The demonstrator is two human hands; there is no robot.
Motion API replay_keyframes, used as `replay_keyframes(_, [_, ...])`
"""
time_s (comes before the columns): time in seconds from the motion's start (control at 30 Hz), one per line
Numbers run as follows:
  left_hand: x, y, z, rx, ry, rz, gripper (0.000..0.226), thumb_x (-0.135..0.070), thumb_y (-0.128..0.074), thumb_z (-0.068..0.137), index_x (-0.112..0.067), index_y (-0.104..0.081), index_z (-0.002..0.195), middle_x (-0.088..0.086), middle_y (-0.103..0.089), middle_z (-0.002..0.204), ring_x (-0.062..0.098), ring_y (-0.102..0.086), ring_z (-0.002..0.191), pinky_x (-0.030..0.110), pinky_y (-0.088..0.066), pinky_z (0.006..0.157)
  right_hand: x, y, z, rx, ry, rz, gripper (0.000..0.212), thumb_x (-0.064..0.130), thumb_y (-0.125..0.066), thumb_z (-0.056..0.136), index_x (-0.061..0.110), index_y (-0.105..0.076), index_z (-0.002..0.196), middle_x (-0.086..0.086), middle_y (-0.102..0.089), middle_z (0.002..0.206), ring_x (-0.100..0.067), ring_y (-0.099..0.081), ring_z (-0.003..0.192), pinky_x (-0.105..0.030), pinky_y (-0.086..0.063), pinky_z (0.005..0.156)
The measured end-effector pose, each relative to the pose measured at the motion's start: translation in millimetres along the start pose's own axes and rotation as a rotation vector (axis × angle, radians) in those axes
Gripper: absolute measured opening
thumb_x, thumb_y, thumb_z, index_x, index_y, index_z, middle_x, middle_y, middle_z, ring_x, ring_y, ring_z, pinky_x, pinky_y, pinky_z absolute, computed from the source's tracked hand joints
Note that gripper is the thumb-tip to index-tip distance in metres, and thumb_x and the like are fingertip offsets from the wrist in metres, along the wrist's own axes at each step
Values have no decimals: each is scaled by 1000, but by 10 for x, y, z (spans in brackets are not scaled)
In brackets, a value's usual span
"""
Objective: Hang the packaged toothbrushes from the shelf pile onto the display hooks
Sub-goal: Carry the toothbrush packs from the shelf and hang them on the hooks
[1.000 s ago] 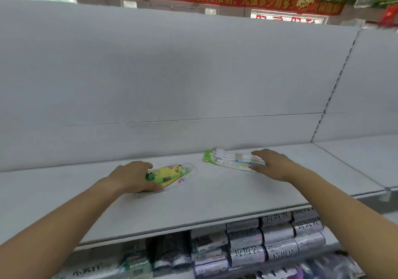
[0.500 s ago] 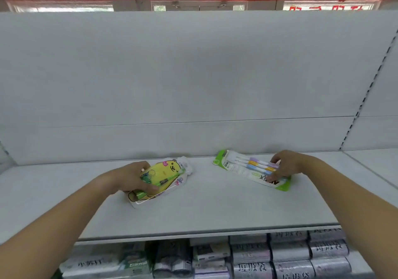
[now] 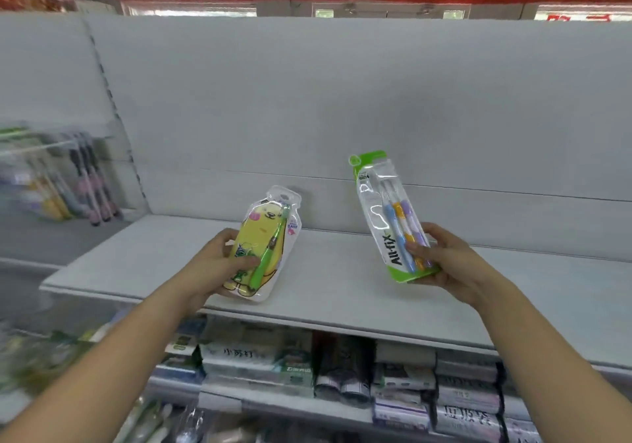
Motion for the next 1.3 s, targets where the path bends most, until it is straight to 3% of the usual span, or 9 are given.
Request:
replay_keyframes(0.17, [209,841,-640,-169,-97,-232,39,-9,-75,88,-17,-53,120,13,-77,109,33,-76,88,40,-60,63,-3,-1327,-129,144,71,-8,47,3,-74,84,14,-56,126,-14,-76,108,-37,-74,97,-56,-62,75])
replay_keyframes(0.3, [630,1626,-1318,-318,-109,-403,47,-18,-76,78,-23,-54,120,12,-76,112,34,-76,95,46,-63,60,-140,-2527,-357,289,122,13,62,8,-75,75,18,-52,132,-13,-76,110,-34,-74,98,-49,-62,80])
replay_keyframes(0.47, [1372,2456,-2286,-515,-76,-446,55,-20,-76,77,-25,-52,126,9,-75,117,34,-75,98,55,-62,64,-681,-3841,-704,440,70,-2,53,8,-73,81,23,-53,128,-9,-76,111,-32,-74,100,-50,-60,84])
replay_keyframes(0.6, [2065,2961,-3086,-643,-11,-451,53,-15,-72,84,-25,-48,130,6,-76,114,33,-76,94,50,-63,64,-1203,-4742,-1072,552,-11,-27,56,12,-73,78,20,-52,129,-12,-76,111,-33,-75,97,-47,-63,77])
replay_keyframes(0.73, [2660,3361,-3674,-747,67,-473,47,-7,-68,91,-20,-47,132,11,-76,116,31,-77,89,50,-64,65,-1654,-5447,-1381,648,-86,-38,51,4,-69,84,24,-53,129,-14,-76,110,-35,-75,97,-45,-63,74])
replay_keyframes(0.93, [3306,3781,-4157,-871,134,-517,47,-10,-69,90,-20,-47,130,7,-77,110,30,-77,86,45,-63,61,-2192,-6207,-1660,750,-194,-40,56,7,-69,81,27,-53,131,-15,-73,117,-36,-73,102,-53,-61,83])
replay_keyframes(1.07, [3610,3873,-4149,-884,176,-551,49,-16,-70,86,-22,-47,129,6,-77,111,31,-77,90,47,-64,64,-2503,-6466,-1603,763,-268,-46,60,7,-70,82,23,-50,136,-16,-72,121,-41,-69,109,-66,-52,93])
replay_keyframes(1.17, [3758,4023,-4009,-880,195,-576,45,-16,-69,87,-24,-49,125,6,-77,110,29,-77,89,45,-63,63,-2618,-6727,-1458,768,-272,-58,61,7,-71,82,24,-51,137,-15,-72,122,-40,-68,112,-64,-50,98])
replay_keyframes(1.3, [3875,4379,-3709,-884,206,-592,62,-27,-85,78,-24,-49,127,9,-76,114,29,-77,89,44,-63,62,-2751,-7134,-1111,800,-289,-91,55,6,-72,82,26,-53,130,-12,-75,115,-34,-71,108,-60,-52,98])
Point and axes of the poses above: each hand's wrist, its own z-axis towards the middle knuckle, its own y-axis out of the back of the hand, x = y × z, the point moved 10 cm from there along z, towards the middle knuckle
